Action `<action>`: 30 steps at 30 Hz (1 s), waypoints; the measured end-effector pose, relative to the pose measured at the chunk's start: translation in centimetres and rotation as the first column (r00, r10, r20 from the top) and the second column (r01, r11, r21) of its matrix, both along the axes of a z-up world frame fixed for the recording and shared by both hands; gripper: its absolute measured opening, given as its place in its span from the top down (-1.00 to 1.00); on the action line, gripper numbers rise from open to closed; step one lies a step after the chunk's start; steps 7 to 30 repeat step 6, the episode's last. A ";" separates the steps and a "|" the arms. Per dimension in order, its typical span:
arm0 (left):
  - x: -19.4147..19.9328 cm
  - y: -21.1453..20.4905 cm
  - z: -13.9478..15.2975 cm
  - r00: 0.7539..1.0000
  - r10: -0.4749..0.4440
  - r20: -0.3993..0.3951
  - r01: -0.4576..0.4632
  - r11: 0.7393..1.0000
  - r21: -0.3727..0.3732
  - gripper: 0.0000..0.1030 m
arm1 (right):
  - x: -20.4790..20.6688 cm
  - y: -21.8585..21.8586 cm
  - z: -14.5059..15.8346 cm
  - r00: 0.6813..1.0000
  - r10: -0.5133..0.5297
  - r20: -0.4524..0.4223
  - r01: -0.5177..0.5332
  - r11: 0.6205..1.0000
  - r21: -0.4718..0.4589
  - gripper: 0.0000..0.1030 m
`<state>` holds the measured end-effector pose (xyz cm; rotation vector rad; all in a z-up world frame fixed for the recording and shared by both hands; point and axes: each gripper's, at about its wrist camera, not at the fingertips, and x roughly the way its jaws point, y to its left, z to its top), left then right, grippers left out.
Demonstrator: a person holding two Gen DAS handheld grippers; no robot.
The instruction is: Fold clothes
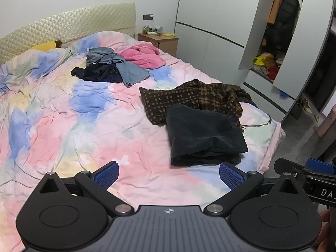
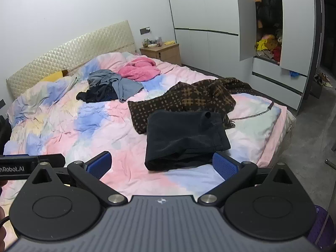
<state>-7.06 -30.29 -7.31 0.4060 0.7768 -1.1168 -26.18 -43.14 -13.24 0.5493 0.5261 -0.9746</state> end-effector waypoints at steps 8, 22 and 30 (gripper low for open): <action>0.2 -0.3 0.1 1.000 -0.016 -0.004 0.016 1.000 -0.003 -0.99 | 0.3 -0.4 -0.2 1.000 -0.012 -0.005 0.012 1.000 0.005 -0.99; 0.2 -0.3 0.1 1.000 -0.016 -0.004 0.016 1.000 -0.003 -0.99 | 0.3 -0.4 -0.2 1.000 -0.012 -0.005 0.012 1.000 0.005 -0.99; 0.2 -0.3 0.1 1.000 -0.016 -0.004 0.016 1.000 -0.003 -0.99 | 0.3 -0.4 -0.2 1.000 -0.012 -0.005 0.012 1.000 0.005 -0.99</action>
